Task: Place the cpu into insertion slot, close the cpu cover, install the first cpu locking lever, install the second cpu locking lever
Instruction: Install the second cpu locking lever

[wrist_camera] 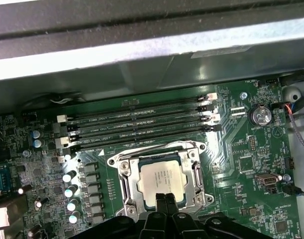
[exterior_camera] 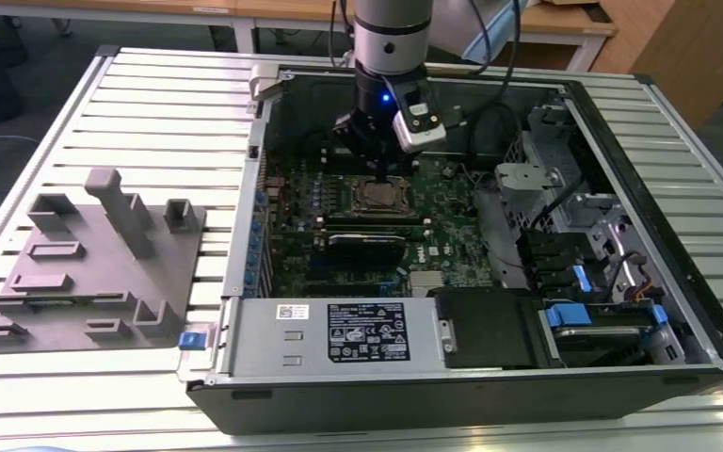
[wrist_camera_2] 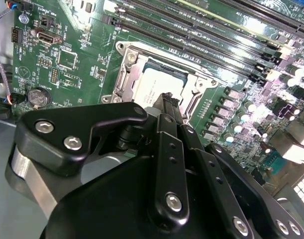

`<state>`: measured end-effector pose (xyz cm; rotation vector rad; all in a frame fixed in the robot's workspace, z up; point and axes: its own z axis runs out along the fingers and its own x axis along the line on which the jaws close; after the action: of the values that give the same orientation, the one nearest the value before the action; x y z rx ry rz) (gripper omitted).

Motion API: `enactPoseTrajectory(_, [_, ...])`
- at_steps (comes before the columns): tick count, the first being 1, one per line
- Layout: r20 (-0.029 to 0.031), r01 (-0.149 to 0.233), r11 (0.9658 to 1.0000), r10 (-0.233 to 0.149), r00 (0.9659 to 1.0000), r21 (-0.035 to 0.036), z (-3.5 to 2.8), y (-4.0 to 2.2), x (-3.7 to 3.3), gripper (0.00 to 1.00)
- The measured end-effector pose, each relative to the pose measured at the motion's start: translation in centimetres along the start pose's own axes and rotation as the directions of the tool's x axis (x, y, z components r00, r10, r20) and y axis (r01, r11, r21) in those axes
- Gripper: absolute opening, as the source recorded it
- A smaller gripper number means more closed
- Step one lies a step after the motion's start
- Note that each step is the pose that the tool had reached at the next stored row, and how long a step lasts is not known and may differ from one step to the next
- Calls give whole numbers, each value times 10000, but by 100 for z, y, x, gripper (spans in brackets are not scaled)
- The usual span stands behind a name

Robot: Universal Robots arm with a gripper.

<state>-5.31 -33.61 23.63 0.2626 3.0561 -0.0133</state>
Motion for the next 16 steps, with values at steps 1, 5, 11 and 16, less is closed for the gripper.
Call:
enactPoseTrajectory(1, [0,1,10000,-1,10000,0,6,-5,0,11])
enactPoseTrajectory(5, [1,-2,10000,2,10000,-1,17,-46,-6,11])
enactPoseTrajectory(11, [0,-1,10000,1,10000,-3,20,-69,-10,11])
enactPoseTrajectory(16, [-1,0,10000,0,10000,4,7,-70,-12,11])
